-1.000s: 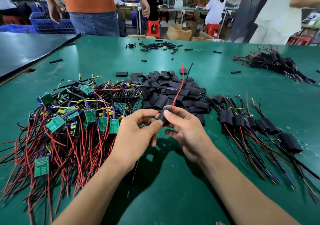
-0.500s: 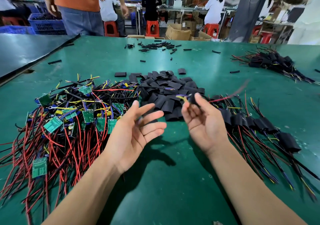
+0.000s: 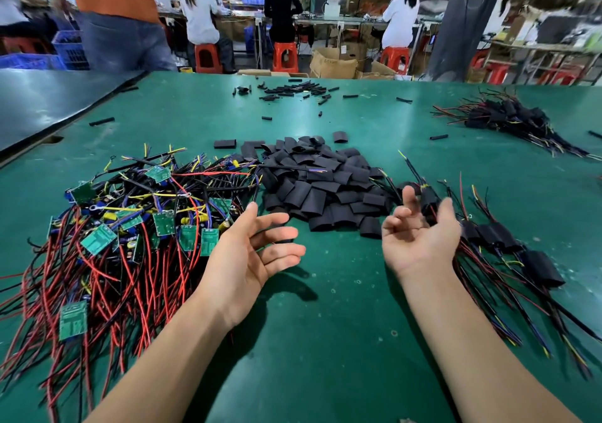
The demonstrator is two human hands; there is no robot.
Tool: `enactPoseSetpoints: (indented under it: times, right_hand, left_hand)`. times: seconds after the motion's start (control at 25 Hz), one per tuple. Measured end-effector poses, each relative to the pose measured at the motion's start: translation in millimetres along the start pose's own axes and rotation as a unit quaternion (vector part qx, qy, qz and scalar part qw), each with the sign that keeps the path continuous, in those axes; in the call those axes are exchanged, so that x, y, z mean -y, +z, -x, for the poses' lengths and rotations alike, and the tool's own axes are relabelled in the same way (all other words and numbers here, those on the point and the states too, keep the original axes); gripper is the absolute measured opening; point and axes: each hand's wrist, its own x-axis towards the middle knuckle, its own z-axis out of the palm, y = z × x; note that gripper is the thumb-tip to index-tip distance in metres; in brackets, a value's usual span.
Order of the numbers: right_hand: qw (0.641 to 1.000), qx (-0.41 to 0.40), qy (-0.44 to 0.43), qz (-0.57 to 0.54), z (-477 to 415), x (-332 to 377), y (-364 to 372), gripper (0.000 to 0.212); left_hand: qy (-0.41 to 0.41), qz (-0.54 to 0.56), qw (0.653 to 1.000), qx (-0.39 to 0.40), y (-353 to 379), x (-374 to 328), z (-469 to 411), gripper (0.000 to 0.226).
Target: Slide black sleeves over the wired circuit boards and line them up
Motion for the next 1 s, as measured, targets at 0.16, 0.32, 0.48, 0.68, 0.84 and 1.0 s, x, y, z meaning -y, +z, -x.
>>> enactPoseSetpoints:
  times: [0.16, 0.32, 0.48, 0.68, 0.84, 1.0]
  right_hand:
    - [0.999, -0.025, -0.027, 0.029, 3, -5, -3, 0.047]
    - [0.985, 0.016, -0.050, 0.164, 9, -28, -3, 0.040]
    - [0.876, 0.160, -0.154, 0.427, 17, -57, -7, 0.018]
    - [0.692, 0.348, -0.203, 0.598, 30, -86, -15, 0.014]
    - [0.750, 0.386, -0.111, 0.525, 30, -106, 2, 0.013]
    - [0.670, 0.434, -0.030, 0.602, 24, -118, 19, 0.029]
  left_hand:
    - [-0.005, -0.027, 1.000, -0.012, 0, 5, -3, 0.042]
    - [0.062, -0.200, 0.978, -0.013, 4, 17, 2, 0.018]
    - [0.260, -0.421, 0.867, -0.050, 10, 30, 12, 0.030]
    - [0.349, -0.383, 0.852, -0.078, 10, 34, 15, 0.020]
    - [0.365, -0.368, 0.849, -0.105, 3, 34, 14, 0.039]
    - [0.414, -0.395, 0.808, -0.140, -1, 31, 14, 0.045]
